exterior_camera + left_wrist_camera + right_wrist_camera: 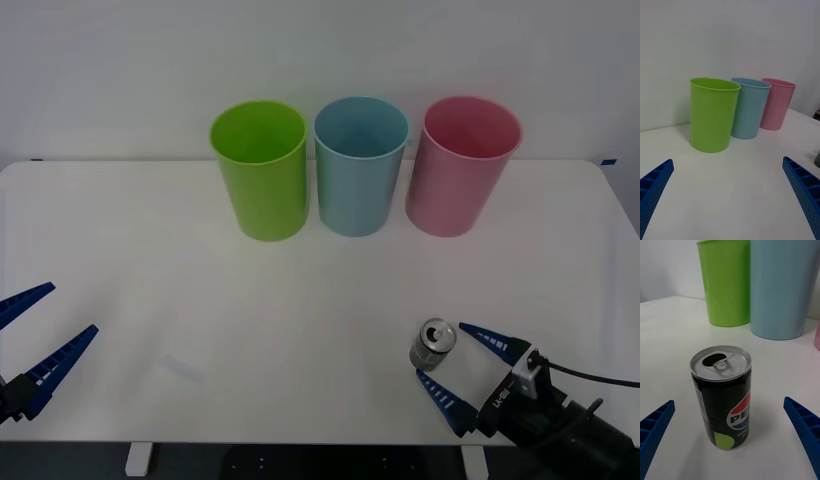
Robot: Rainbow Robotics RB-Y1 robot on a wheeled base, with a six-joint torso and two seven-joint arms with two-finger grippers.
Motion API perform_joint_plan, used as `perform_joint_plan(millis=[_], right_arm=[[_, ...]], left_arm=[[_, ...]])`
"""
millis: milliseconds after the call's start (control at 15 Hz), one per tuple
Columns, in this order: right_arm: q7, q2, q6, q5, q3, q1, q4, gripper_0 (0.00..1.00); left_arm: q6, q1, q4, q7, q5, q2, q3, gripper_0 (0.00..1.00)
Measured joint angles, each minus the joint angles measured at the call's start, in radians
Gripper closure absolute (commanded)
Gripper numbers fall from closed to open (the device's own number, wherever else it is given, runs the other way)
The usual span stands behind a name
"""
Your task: Grasp the object on the table and drop it into the matching bin: aluminum can to the light blue bin, PET bottle to the pink bin.
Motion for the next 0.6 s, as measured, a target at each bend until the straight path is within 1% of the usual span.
perform_joint_plan(millis=[600], right_arm=[[0.000, 0.003, 0.119, 0.000, 0.097, -0.042, 0.000, 0.00]], left_arm=[[0.000, 0.000, 0.000, 0.000, 0.000, 0.000, 0.000, 0.00]])
